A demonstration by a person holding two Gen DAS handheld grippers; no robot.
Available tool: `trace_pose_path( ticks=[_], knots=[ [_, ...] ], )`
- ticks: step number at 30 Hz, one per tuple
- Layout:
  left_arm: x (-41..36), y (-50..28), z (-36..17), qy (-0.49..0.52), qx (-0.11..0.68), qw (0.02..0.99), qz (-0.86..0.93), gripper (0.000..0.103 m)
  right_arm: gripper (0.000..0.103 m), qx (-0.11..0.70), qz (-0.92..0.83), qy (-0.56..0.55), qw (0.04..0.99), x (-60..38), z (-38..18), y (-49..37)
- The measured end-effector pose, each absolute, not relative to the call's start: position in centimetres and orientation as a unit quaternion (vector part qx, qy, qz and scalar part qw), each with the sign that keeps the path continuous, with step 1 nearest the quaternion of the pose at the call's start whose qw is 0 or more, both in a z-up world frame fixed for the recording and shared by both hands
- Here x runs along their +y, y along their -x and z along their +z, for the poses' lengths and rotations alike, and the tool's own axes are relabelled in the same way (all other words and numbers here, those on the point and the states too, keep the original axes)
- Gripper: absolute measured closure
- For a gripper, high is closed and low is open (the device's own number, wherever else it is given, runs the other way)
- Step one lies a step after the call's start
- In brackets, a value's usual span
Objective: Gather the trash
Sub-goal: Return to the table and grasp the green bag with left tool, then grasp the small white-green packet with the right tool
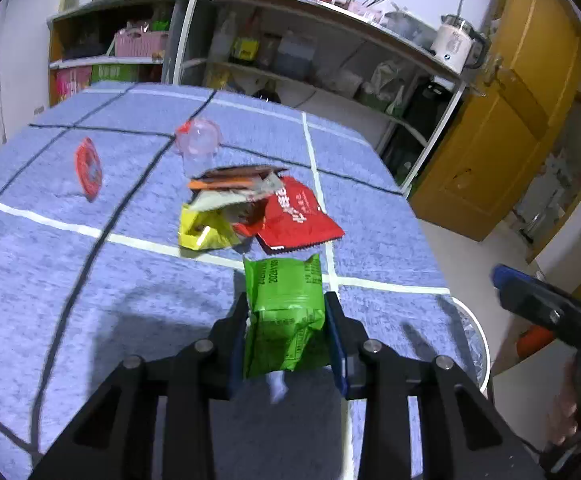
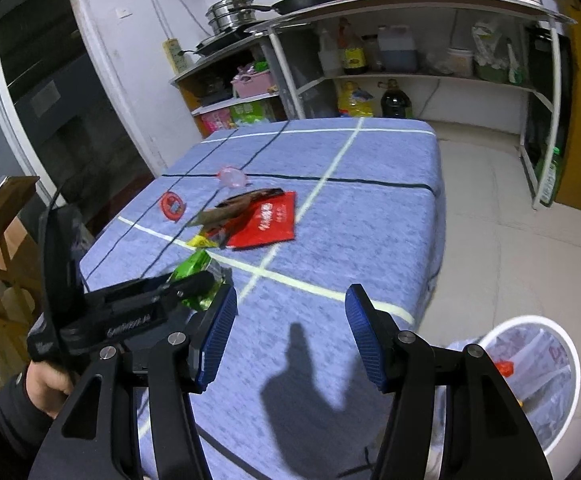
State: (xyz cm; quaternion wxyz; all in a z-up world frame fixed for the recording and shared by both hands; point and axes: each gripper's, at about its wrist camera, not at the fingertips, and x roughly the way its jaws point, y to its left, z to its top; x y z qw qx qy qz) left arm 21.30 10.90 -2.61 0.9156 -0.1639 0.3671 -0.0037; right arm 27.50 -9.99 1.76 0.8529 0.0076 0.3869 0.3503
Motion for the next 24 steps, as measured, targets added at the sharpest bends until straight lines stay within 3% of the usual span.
trace_pose_path(
  ticks=[3,13,24],
  knots=[
    [11.8,-20.0,-1.8,0.166,0.352,0.921,-0.002,0.067,0.046,0.398,0.361,-0.016,0.843,-8.6,1.9,-28.1],
    [16.4,-17.5,0.6,0.209,0.305,0.929,0.023,0.067,0.064,0.456,0.391,-0.059,0.797,-1.9,1.4,-31.2],
    [18.7,-16.7,0.2,0.227,0.300,0.926,0.032,0.067,0.068,0.519,0.370,-0.107,0.763,3.6,-0.9,-36.3]
  ],
)
